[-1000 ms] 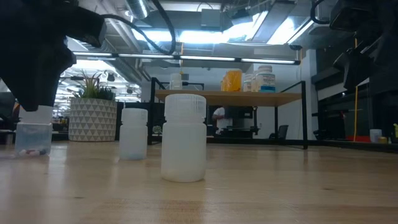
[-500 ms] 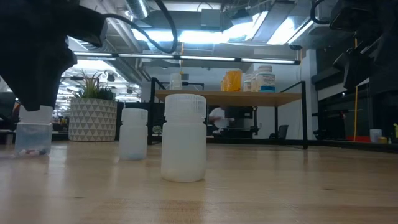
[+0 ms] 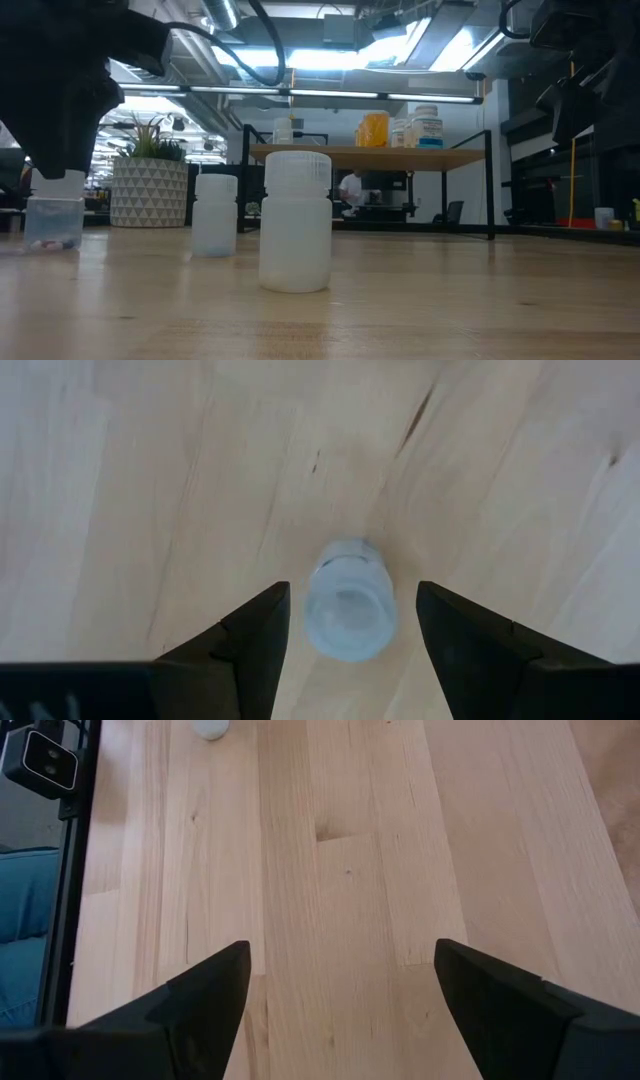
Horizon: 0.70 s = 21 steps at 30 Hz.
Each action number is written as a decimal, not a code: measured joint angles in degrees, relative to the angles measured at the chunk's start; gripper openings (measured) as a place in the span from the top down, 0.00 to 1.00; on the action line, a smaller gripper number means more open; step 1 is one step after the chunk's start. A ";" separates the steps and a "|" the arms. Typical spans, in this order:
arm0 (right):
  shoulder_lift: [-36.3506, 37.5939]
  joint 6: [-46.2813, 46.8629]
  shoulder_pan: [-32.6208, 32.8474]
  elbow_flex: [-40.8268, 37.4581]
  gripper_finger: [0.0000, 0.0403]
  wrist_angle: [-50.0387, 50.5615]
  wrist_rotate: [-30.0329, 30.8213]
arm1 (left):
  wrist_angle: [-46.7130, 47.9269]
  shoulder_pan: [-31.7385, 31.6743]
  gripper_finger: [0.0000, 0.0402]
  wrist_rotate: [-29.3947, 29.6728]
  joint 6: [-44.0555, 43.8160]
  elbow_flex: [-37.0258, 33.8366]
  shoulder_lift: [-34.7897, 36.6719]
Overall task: Pick and place medicine bottles onto shelf by color
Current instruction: Put the transparent pill bottle on the shelf aligned with the other transparent pill bottles
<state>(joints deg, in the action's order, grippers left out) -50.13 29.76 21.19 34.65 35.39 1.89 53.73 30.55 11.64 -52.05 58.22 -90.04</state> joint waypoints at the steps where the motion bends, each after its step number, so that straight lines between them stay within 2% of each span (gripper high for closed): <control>1: 0.01 0.00 0.02 0.00 0.21 0.00 0.01 | -0.03 0.00 0.47 0.00 0.13 0.00 0.00; 14: 0.02 0.00 0.02 0.00 0.21 0.01 0.00 | 1.10 0.00 0.47 -0.40 0.13 -1.01 0.00; 21: 0.00 0.00 0.01 0.00 0.21 0.01 0.01 | -2.54 -0.04 0.47 -0.51 0.09 -3.30 -0.01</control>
<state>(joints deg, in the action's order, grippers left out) -50.13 29.76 21.20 34.65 35.40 1.90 51.19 30.50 11.13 -51.96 54.92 -90.05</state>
